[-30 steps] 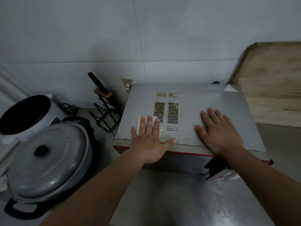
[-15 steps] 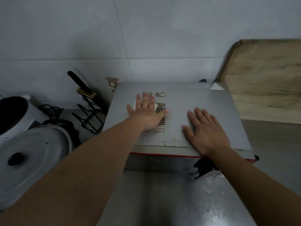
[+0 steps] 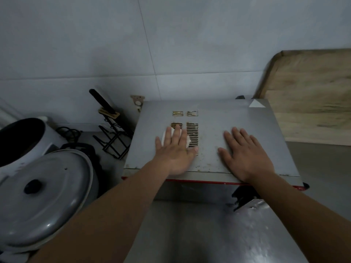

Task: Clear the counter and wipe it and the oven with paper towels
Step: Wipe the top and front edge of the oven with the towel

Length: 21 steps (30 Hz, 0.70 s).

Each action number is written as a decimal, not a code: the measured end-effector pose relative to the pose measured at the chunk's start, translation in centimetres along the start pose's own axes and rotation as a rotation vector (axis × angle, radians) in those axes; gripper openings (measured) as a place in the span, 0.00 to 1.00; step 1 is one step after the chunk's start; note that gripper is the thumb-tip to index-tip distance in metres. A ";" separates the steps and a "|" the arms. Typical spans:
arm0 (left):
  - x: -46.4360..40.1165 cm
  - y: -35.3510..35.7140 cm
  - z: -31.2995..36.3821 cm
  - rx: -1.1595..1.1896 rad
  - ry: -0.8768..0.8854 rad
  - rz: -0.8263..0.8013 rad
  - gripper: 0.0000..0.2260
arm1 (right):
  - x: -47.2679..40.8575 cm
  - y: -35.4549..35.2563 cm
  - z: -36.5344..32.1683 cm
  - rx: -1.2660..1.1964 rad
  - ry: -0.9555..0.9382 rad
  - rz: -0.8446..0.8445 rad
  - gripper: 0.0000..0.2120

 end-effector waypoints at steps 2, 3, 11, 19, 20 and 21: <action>2.2 0.9 -0.2 -0.006 0.020 -0.007 0.34 | 0.1 -0.1 0.0 -0.005 0.004 0.001 0.35; 3.2 1.4 -0.4 -0.014 0.023 -0.007 0.34 | 0.1 -0.1 -0.1 -0.005 0.001 -0.002 0.35; 4.5 2.0 -0.9 -0.030 0.017 -0.017 0.34 | 0.1 -0.3 -0.1 -0.006 0.000 -0.010 0.35; -0.2 0.0 -0.6 0.011 -0.063 -0.016 0.34 | 0.1 -0.4 -0.1 -0.017 0.001 -0.025 0.35; -1.0 -0.3 -0.5 0.016 -0.074 -0.015 0.34 | 0.1 -0.4 -0.1 -0.019 0.001 -0.025 0.35; -1.6 -0.5 -0.4 0.020 -0.084 -0.010 0.33 | 0.1 -0.5 -0.1 -0.018 0.000 -0.028 0.35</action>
Point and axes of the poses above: each hand's wrist, its own x-axis away from the middle knuckle, its own y-axis out of the palm, z = x × y, the point moved 3 cm from there along -x, towards the middle knuckle, and after that the axes turned 12 degrees about x, right-handed, at the moved point
